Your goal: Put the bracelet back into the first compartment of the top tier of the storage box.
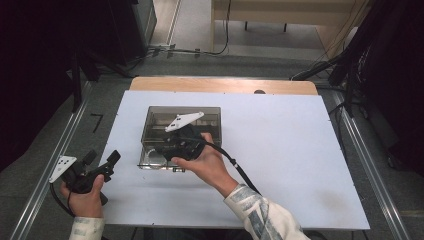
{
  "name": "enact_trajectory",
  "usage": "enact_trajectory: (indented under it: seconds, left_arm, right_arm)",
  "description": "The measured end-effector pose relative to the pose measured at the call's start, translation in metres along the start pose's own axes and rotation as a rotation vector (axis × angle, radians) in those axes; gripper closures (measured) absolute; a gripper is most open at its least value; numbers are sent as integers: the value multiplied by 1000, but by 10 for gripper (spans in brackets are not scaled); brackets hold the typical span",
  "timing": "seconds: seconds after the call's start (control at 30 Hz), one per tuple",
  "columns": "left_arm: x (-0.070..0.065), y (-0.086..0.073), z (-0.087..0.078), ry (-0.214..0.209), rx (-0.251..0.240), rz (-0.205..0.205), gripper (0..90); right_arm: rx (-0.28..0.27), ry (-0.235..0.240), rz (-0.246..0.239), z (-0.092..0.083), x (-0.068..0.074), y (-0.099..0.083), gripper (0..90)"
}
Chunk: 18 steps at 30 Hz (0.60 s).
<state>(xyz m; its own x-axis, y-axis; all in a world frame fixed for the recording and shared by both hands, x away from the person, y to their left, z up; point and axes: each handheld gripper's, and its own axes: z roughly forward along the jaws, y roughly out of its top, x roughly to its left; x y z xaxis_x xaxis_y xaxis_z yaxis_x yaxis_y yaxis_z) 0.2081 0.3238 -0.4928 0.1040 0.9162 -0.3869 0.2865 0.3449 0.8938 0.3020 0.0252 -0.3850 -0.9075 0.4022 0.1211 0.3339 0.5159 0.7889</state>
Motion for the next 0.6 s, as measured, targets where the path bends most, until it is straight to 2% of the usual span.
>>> enact_trajectory:
  seconds: [0.6]
  left_arm:
    - [-1,-1,1,2,-2,-2,25]
  right_arm:
    - [-10,-59,44,-38,-23,-25,435]
